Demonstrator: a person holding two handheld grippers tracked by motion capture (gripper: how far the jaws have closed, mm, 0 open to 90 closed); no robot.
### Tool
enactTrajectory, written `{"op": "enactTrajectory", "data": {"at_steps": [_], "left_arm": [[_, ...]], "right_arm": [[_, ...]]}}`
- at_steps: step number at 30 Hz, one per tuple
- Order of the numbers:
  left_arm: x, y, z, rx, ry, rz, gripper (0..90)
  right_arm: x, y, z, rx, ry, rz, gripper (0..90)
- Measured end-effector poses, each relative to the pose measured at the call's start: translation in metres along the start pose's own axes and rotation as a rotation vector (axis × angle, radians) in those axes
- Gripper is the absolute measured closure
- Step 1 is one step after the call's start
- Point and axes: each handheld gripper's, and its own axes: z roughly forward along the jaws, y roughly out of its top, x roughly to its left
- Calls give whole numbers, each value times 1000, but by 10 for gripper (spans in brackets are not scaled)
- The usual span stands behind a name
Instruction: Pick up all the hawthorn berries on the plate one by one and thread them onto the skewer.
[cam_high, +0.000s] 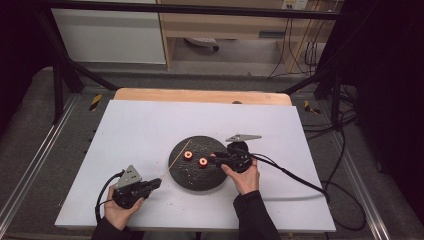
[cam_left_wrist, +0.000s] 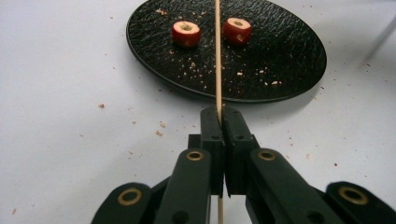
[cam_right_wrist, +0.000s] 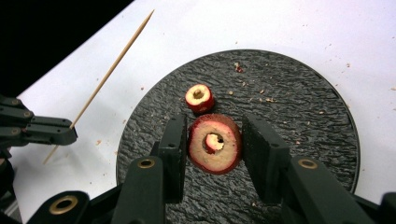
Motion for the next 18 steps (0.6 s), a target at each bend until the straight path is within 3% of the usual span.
{"op": "enactTrajectory", "data": {"at_steps": [5,18], "left_arm": [[-2,0,2,0,2,-3,880],[-7,2,7,0,10,-6,879]], "right_arm": [[-4,-9,-2,-78,18,41,626],[-4,-21,2,-206,38,95,626]]}}
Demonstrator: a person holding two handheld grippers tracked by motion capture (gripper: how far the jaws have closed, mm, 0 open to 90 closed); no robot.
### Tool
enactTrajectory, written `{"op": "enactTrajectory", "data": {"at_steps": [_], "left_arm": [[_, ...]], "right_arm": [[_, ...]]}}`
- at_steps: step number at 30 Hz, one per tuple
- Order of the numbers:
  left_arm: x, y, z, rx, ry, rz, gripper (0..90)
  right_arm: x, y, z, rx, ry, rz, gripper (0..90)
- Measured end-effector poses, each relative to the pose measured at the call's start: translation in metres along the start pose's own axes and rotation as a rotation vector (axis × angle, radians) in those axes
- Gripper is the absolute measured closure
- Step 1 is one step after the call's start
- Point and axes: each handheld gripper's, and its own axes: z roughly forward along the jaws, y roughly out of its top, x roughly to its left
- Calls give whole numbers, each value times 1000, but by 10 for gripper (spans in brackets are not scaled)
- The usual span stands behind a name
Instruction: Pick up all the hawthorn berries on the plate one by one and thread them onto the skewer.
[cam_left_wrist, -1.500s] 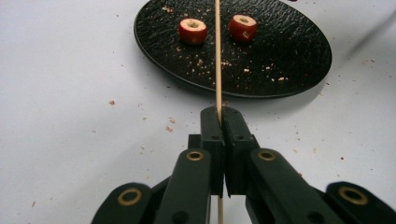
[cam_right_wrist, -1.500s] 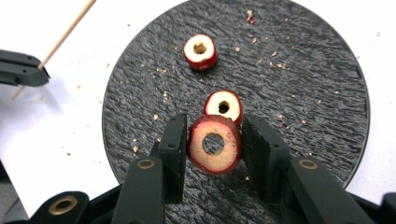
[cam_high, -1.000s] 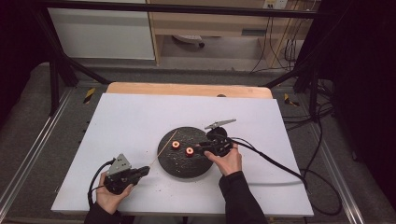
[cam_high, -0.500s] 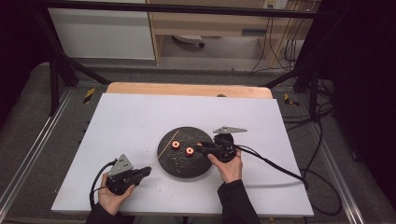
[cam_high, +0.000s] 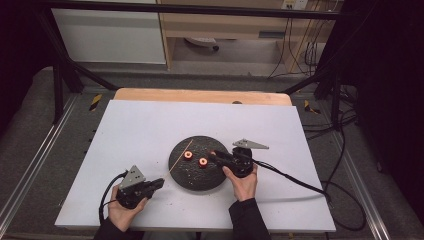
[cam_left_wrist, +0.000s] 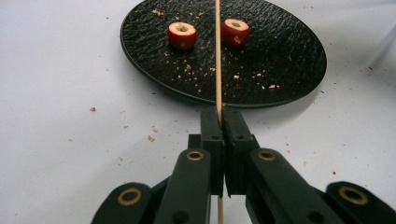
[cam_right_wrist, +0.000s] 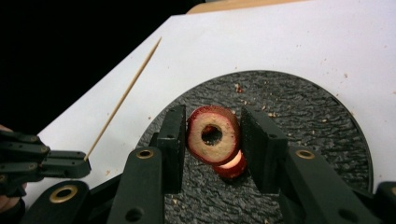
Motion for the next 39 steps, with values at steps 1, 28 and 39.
{"op": "enactTrajectory", "data": {"at_steps": [1,28,39], "left_arm": [[-1,0,0,1,1,1,879],[-13,15,7,-28,7,-7,879],[-21,20,13,-38,-3,-7,879]], "right_arm": [[0,-1,0,-12,0,3,626],[2,16,-5,-284,42,87,628],[0,20,-3,-357,49,106,628]]}}
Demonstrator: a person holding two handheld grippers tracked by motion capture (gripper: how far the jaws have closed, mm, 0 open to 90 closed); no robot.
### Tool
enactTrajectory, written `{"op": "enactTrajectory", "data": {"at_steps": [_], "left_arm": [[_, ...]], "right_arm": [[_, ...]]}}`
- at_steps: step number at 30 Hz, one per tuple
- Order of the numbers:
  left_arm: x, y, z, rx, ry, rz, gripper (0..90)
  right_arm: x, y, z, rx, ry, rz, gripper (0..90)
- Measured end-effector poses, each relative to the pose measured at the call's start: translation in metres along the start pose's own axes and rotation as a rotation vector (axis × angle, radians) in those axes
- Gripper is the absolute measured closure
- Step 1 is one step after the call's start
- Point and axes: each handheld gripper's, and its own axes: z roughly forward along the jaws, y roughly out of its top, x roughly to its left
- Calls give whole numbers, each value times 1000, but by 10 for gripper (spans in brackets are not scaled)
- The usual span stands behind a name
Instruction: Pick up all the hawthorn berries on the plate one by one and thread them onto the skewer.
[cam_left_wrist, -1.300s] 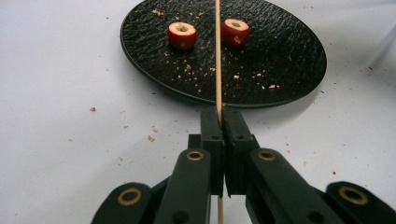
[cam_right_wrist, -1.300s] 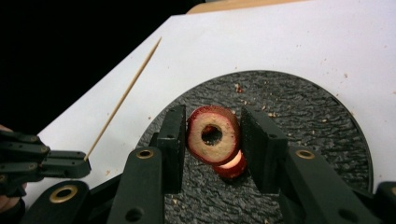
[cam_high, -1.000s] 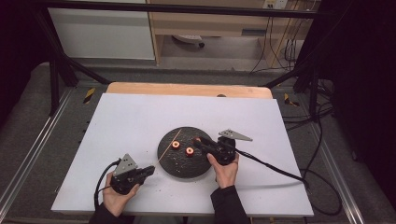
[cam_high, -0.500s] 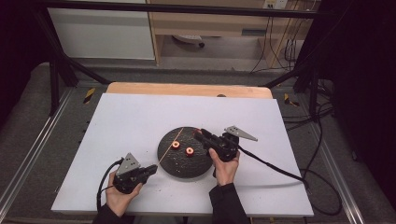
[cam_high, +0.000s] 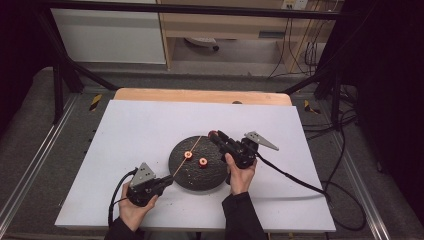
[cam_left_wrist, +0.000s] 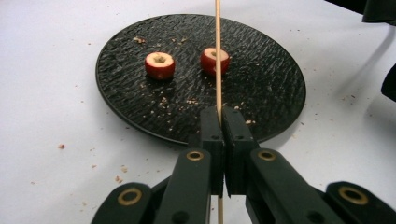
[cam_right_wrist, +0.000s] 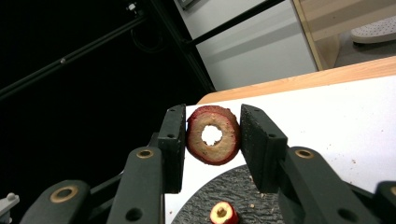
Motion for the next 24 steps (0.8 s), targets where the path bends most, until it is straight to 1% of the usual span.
{"op": "enactTrajectory", "data": {"at_steps": [8,18,24], "left_arm": [[-5,4,4,-12,-5,0,879],[-9,6,8,-25,-7,2,879],[-12,8,9,-32,-9,5,879]], "right_arm": [[-1,3,2,-44,2,7,628],[-3,4,6,-100,11,31,628],[-3,4,7,-119,12,37,628]]}}
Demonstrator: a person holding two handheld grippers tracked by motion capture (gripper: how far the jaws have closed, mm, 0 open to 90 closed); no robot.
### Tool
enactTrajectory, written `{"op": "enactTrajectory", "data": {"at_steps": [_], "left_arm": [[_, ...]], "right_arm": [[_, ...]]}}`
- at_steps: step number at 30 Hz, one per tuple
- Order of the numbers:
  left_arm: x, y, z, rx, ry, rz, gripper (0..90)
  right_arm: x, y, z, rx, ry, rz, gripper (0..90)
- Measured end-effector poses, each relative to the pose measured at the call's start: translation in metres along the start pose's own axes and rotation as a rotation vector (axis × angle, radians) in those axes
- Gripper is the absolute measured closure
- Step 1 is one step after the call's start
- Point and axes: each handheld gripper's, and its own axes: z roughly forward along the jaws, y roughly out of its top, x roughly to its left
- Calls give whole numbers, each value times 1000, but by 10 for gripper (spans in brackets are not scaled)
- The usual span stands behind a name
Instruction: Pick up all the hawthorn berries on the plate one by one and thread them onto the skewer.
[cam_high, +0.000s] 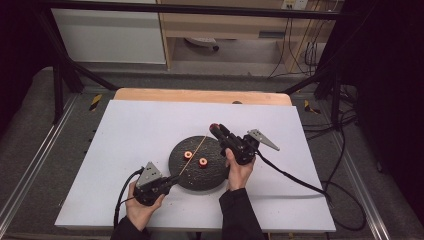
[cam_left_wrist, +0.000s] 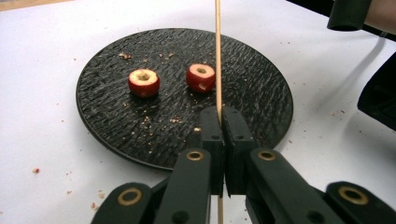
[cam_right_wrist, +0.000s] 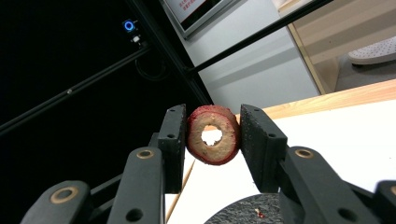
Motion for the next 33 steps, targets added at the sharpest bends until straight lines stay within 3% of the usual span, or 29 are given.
{"op": "enactTrajectory", "data": {"at_steps": [13,33], "left_arm": [[-5,2,4,-13,-6,5,879],[-10,5,7,-38,-13,-12,879]], "right_arm": [[0,0,1,-45,16,8,629],[1,-4,1,-62,30,12,630]]}}
